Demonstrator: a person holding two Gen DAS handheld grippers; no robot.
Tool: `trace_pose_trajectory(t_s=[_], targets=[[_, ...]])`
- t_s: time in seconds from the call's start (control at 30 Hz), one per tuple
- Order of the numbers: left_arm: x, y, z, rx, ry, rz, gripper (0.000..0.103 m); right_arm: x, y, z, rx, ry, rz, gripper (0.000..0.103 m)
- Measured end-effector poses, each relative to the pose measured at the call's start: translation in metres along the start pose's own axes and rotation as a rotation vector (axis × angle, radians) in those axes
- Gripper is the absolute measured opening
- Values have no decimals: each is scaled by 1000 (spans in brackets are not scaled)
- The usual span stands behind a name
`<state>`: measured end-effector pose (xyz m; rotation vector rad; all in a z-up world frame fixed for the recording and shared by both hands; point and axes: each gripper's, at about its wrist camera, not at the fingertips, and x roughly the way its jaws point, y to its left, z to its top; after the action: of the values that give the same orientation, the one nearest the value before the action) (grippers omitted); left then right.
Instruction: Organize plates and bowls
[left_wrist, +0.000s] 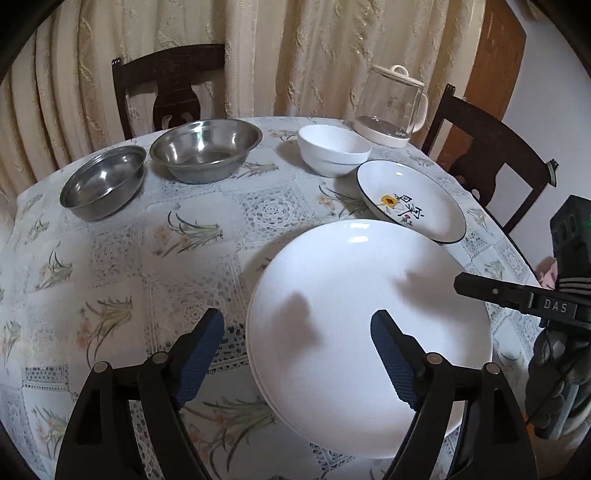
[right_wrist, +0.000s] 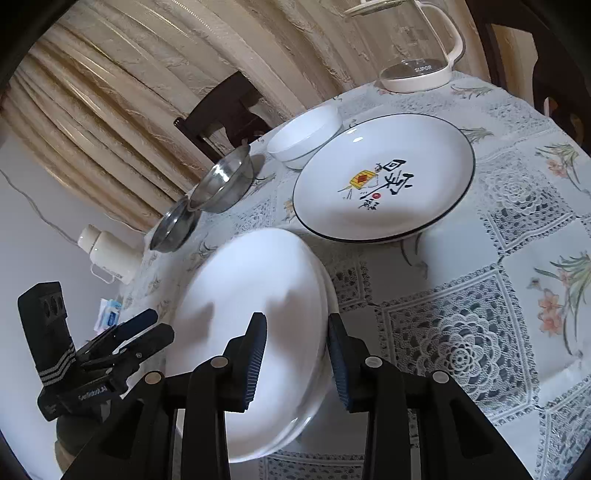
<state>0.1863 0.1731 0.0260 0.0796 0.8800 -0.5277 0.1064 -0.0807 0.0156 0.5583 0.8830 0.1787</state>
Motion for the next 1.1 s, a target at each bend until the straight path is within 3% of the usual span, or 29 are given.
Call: trace_pose_trajectory(t_s=[0.23,0.57,0.67,0.9,1.1], targets=[[20,25,-9,-160,44,-36,82,-13,0,-1,-40,-64,-31,37],[27,49,-16,-302,33,-134,82,5,-25,-13,80,-5,32,37],[34,52,-19,-337,46,-176,78,10,-28,-15,97,2,57,37],[41,43,-20,-333,31,-241,58,22,-28,-14,98,24,94,37],[44,39,-21,-319,3,-257,57,31,-13,-14,30,32,82,35]])
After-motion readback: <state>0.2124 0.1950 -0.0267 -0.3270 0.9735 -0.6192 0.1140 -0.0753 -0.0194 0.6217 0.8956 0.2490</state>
